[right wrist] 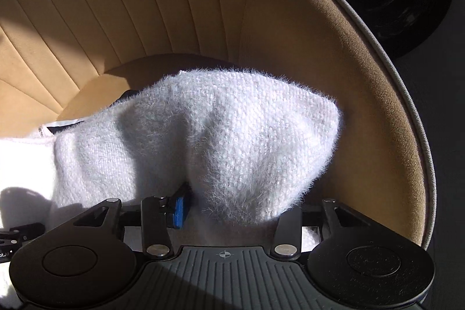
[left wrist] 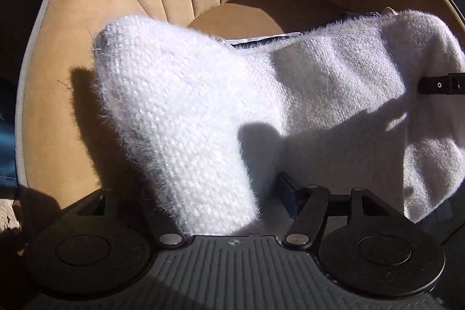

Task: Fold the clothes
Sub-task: 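Lower the folded sweater onto the tan chair seat with both grippers, then open both grippers to release the sweater onto the chair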

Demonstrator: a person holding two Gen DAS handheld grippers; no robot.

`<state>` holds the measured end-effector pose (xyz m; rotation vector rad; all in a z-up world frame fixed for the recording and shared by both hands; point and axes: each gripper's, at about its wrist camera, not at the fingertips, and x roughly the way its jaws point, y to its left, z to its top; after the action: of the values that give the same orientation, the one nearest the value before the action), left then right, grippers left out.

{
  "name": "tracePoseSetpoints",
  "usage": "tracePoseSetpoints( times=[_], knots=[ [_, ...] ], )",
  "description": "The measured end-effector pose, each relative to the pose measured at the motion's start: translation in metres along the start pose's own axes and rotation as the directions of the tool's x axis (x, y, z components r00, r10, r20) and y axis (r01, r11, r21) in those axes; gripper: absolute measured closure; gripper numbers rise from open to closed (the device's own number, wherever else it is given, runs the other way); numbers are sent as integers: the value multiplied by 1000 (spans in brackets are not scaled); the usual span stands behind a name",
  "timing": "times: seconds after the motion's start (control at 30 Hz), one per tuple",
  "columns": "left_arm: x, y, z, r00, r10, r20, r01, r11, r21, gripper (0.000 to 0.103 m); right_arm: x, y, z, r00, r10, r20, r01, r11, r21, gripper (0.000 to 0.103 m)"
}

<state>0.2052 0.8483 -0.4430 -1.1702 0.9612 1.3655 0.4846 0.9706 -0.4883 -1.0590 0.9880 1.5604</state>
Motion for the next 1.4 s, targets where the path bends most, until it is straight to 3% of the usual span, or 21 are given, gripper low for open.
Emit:
tracePoseSetpoints(
  times=[0.07, 0.17, 0.33, 0.4, 0.53, 0.63, 0.73, 0.83, 0.9, 1.03, 1.17, 1.2, 1.27, 1.4],
  knots=[
    [-17, 1, 1, 1000, -15, 26, 14, 1000, 20, 35, -11, -7, -6, 1000, -7, 30, 6, 1000, 29, 38],
    [-54, 10, 1, 993, -38, 111, 34, 999, 40, 26, -44, -22, -11, 996, 29, 88, -37, 995, 92, 36],
    [-111, 36, 2, 963, -135, 234, 145, 989, -27, 25, -111, -56, -29, 972, 110, 208, -160, 957, 241, 36],
    [-118, 31, -5, 950, -215, 228, 230, 972, -40, 25, -130, -61, -38, 959, 150, 242, -213, 941, 262, 36],
    [-85, -6, -14, 948, -290, 132, 290, 957, 19, 25, -120, -41, -42, 955, 204, 214, -255, 935, 247, 36],
    [-40, -20, -26, 967, -246, 66, 246, 969, 2, 25, -96, -24, -39, 962, 206, 180, -245, 941, 233, 37],
    [2, -23, -33, 984, -174, 23, 174, 985, -11, 25, -43, -4, -26, 972, 182, 149, -215, 943, 254, 37],
    [35, -19, -34, 987, -159, -12, 159, 987, -14, 23, -5, 0, -15, 988, 119, 96, -141, 951, 274, 36],
    [47, -21, -33, 986, -167, -11, 168, 986, 8, 17, 15, 0, -10, 993, 99, 64, -113, 953, 281, 31],
    [54, -31, -31, 988, -157, -5, 157, 987, 39, 6, 36, 6, -3, 997, 65, 48, -74, 971, 226, 21],
    [54, -34, -30, 989, -145, -1, 145, 989, 30, 5, 37, 9, -3, 998, 48, 51, -58, 977, 207, 18],
    [48, -34, -29, 991, -136, 5, 136, 990, 28, 8, 33, 11, -4, 998, 41, 55, -52, 978, 204, 19],
    [31, -34, -28, 991, -129, 31, 128, 991, 35, 24, 20, 16, -8, 997, 25, 74, -38, 983, 179, 22],
    [-19, -28, -22, 967, -143, 212, 120, 986, 119, 27, -19, 23, -26, 989, 40, 141, -57, 992, 115, 29]
  ],
)
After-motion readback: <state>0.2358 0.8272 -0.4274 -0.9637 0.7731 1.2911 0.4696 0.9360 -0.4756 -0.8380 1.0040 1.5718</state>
